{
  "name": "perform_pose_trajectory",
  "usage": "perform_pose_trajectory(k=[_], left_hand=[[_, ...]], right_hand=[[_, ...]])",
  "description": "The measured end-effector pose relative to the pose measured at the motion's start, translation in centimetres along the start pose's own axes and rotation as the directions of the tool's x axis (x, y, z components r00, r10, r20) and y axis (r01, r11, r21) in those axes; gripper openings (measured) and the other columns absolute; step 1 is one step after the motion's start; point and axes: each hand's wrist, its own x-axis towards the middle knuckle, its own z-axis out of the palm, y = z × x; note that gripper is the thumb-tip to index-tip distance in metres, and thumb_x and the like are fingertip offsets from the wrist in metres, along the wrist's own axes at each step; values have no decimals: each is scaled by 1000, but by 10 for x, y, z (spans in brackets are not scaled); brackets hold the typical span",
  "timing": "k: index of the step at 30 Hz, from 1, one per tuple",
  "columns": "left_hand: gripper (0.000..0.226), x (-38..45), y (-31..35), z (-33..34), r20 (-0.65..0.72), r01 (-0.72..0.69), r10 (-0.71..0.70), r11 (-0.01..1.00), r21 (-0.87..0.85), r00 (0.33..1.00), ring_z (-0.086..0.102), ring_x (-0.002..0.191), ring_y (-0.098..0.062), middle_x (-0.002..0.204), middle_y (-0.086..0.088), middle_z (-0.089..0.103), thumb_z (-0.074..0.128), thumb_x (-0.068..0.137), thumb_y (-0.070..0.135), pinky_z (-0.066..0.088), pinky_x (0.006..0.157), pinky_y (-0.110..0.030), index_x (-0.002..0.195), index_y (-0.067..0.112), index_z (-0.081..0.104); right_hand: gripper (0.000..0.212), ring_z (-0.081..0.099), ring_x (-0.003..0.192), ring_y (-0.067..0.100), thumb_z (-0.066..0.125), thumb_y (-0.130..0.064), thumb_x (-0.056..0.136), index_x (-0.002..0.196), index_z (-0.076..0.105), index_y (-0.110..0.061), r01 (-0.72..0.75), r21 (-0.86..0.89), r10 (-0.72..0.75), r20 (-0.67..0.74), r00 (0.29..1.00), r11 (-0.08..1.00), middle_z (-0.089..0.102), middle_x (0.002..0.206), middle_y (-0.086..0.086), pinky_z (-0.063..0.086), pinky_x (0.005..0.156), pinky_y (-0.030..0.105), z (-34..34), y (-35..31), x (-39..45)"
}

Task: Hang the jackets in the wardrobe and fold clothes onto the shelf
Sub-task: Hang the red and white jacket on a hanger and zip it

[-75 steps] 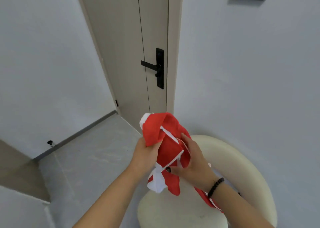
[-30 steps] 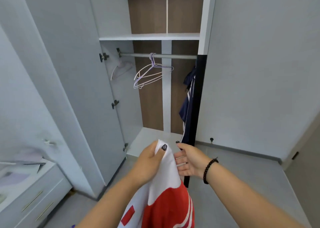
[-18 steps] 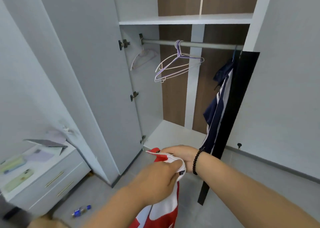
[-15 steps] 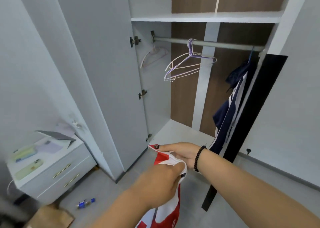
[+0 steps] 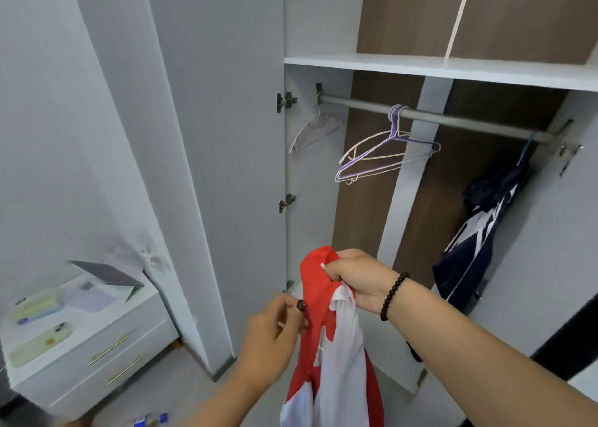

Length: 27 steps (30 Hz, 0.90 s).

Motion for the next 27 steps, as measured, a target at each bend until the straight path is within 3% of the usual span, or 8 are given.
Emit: perform_pose_trajectory(k=[2, 5, 8, 10, 14, 18, 24, 27], left_hand=[[24, 28, -10, -12, -27, 18, -19, 999, -43, 999, 63, 83, -4, 90, 13, 67, 63, 88, 9, 48, 69, -15, 102, 28, 57], [51, 64, -24, -23, 221, 35, -10, 993, -110, 975, 59, 103, 1, 110, 20, 61, 71, 74, 27, 47, 83, -14, 119, 36, 48], [56, 93, -34, -31, 387, 16, 62, 980, -196, 920, 65, 96, -5, 106, 18, 67, 72, 70, 33, 50, 79, -16, 121, 38, 49], [55, 108, -42, -35, 420, -29, 76, 993, -116, 904, 67, 93, -2, 107, 22, 66, 72, 73, 38, 52, 76, -16, 121, 49, 45], [44, 134, -66, -49, 424, -105, 31, 983, 152, 905, 63, 82, 6, 91, 33, 63, 57, 77, 35, 44, 66, -6, 105, 64, 40], [32, 161, -86, -69, 366, -111, -20, 936, 334, 930, 58, 67, 2, 76, 27, 57, 49, 83, 22, 40, 53, -5, 96, 51, 41], [24, 202, -96, -86, 197, -158, 92, 923, 352, 976, 55, 77, -1, 87, 19, 58, 49, 94, 12, 37, 64, -9, 92, 36, 53], [19, 225, -96, -96, 128, -131, 89, 921, 366, 988, 58, 71, -10, 77, 11, 62, 47, 98, 17, 42, 61, -20, 86, 26, 58]], right_hand=[[40, 32, 42, 12, 35, 16, 74, 51, 31, -17, 31, 13, -31, -23, 999, 999, 30, 53, 0, 33, 41, 17, 7, -20, 8], [35, 31, 45, 13, 31, 15, 68, 51, 39, -14, 93, 4, -93, -45, 995, 996, 30, 56, 1, 32, 42, 18, 22, -49, 19], [43, 35, 49, 12, 31, 16, 70, 80, 69, -2, 180, 34, -176, -97, 980, 983, 37, 57, 3, 34, 45, 19, 37, -72, 28], [51, 35, 47, 12, 31, 15, 71, 92, 72, -3, 251, 34, -242, -169, 955, 967, 37, 56, 3, 34, 44, 19, 43, -85, 32], [50, 33, 47, 12, 32, 16, 72, 94, 72, -4, 410, 84, -354, -368, 860, 908, 36, 58, 3, 33, 46, 20, 35, -108, 34], [50, 34, 49, 12, 31, 16, 70, 87, 72, -8, 524, 84, -389, -574, 721, 847, 37, 60, 4, 33, 46, 20, 11, -120, 31], [48, 37, 44, 7, 36, 11, 70, 88, 72, -15, 522, -123, -433, -732, 527, 844, 42, 55, -3, 33, 45, 19, -24, -121, 36], [42, 38, 42, 3, 45, 7, 77, 83, 73, -24, 479, -264, -483, -767, 421, 837, 49, 51, -9, 32, 43, 16, -41, -118, 43]])
